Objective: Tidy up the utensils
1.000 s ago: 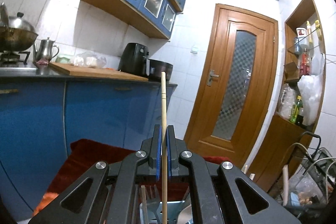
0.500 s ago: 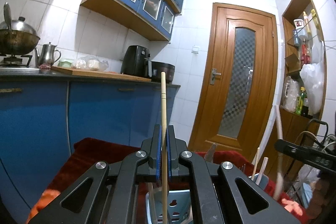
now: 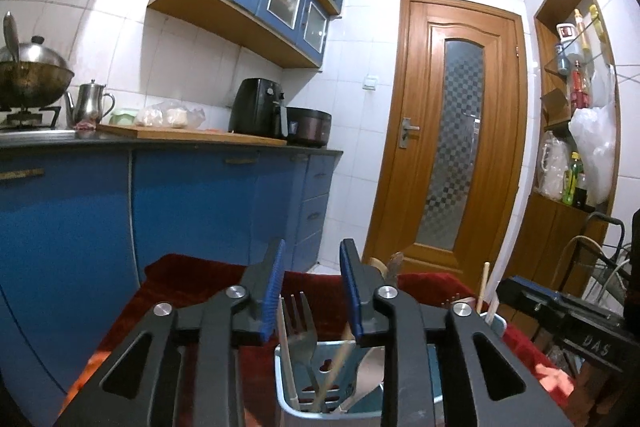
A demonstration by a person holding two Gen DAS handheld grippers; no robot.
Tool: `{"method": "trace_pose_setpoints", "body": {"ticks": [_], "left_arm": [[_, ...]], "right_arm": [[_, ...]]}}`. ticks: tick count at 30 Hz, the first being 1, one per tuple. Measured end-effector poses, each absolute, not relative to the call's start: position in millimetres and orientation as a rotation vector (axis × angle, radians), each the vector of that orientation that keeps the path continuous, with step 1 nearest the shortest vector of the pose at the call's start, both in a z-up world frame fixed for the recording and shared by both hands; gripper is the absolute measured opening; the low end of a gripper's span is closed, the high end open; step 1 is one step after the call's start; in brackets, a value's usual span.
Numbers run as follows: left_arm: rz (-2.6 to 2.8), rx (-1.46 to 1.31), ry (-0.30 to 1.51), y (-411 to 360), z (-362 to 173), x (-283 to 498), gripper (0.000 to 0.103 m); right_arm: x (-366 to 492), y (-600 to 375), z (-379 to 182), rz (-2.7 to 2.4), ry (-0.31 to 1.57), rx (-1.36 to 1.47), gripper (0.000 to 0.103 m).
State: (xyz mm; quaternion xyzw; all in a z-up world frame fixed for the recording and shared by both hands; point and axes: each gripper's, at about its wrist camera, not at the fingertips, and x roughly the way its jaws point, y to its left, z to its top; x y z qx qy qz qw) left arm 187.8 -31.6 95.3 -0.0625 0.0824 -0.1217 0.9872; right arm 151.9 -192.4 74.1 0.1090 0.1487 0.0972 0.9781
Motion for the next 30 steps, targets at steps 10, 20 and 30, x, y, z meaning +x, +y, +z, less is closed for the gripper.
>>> {"method": "trace_pose_setpoints", "body": {"ticks": [10, 20, 30], "left_arm": [[-0.245, -0.091, 0.212, -28, 115, 151, 0.029], [-0.263, -0.063, 0.256, -19, 130, 103, 0.029], [-0.257, -0.016, 0.287, -12, 129, 48, 0.029]], "right_arm": [[115, -184, 98, 0.222, 0.263, 0.215, 0.024], [67, -177, 114, 0.234, 0.290, 0.228, 0.024], [18, -165, 119, 0.253, 0.337, 0.225, 0.025]]}}
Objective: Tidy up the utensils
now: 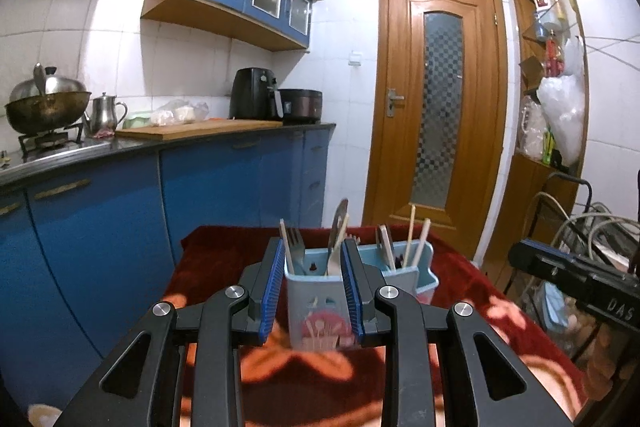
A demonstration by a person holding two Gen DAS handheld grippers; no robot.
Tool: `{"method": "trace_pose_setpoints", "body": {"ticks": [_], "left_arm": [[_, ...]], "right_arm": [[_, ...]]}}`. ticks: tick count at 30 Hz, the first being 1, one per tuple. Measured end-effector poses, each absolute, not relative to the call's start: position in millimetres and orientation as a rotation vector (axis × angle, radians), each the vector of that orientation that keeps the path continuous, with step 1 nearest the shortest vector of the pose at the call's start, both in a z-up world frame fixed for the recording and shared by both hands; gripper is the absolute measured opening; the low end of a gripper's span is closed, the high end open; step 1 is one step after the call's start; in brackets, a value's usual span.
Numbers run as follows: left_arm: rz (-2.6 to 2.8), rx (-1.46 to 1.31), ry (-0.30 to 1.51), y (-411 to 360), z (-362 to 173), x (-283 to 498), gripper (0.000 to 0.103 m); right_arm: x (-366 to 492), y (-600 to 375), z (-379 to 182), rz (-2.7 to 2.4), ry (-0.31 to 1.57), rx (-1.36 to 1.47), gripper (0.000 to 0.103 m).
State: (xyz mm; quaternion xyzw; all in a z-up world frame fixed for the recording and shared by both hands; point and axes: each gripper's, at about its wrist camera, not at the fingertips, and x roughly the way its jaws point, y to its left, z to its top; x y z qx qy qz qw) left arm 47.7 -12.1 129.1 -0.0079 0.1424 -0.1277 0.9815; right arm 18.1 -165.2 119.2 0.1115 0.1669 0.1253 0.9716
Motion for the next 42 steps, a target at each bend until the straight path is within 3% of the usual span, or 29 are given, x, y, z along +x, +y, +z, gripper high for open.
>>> {"method": "trace_pose_setpoints", "body": {"ticks": [9, 23, 30, 34, 42], "left_arm": [[-0.240, 0.007, 0.324, -8, 104, 7, 0.029], [-0.180, 0.015, 0.429, -9, 29, 4, 0.029], [-0.133, 0.008, 0.416, -12, 9, 4, 0.031], [-0.127, 0.008, 0.404, -13, 8, 3, 0.041], [-0.122, 0.011, 0.397, -15, 5, 1, 0.046]], "right_arm": [[-30, -150, 102, 0.242, 0.332, 0.197, 0.027], [-43, -144, 18, 0.154, 0.392, 0.167, 0.028], [-44, -140, -3, 0.089, 0.356, 0.097, 0.037], [-42, -143, -10, 0.053, 0.350, 0.094, 0.058], [-45, -146, -11, 0.028, 0.330, 0.103, 0.064]]}}
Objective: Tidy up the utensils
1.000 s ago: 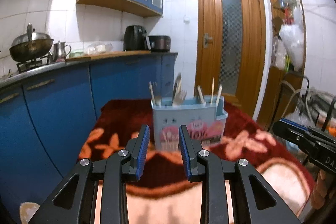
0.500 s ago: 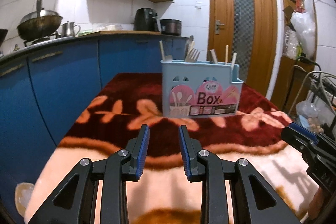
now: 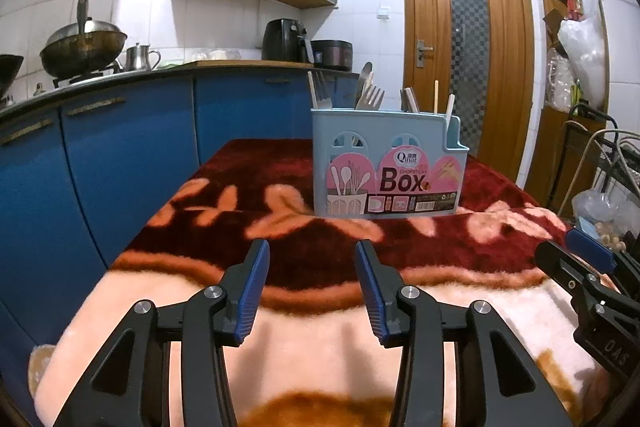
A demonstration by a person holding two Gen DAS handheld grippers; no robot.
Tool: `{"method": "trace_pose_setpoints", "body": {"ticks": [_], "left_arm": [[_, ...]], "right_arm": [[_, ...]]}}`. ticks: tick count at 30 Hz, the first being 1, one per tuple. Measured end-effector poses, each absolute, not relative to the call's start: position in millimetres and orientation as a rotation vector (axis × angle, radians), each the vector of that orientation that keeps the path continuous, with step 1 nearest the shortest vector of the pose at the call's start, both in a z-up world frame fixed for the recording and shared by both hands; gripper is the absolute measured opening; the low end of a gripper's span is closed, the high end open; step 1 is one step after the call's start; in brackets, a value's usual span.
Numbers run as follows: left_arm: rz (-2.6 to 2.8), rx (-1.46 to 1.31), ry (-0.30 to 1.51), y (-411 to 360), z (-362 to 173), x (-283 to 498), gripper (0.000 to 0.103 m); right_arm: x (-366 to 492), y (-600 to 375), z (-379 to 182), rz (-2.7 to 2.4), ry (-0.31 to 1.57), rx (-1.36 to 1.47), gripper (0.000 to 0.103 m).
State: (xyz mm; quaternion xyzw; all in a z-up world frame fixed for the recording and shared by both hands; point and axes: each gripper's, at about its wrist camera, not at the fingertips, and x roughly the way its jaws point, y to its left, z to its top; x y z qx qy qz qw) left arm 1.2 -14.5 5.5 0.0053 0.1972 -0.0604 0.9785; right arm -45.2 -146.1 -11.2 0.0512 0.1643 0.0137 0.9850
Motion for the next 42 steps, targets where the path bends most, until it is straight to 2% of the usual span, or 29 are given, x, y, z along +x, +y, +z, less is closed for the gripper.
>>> {"method": "trace_pose_setpoints", "body": {"ticks": [42], "left_arm": [[-0.097, 0.034, 0.374, -17.2, 5.1, -3.6, 0.046]], "right_arm": [[-46.9, -148.4, -13.9, 0.025, 0.319, 0.107, 0.064]]}}
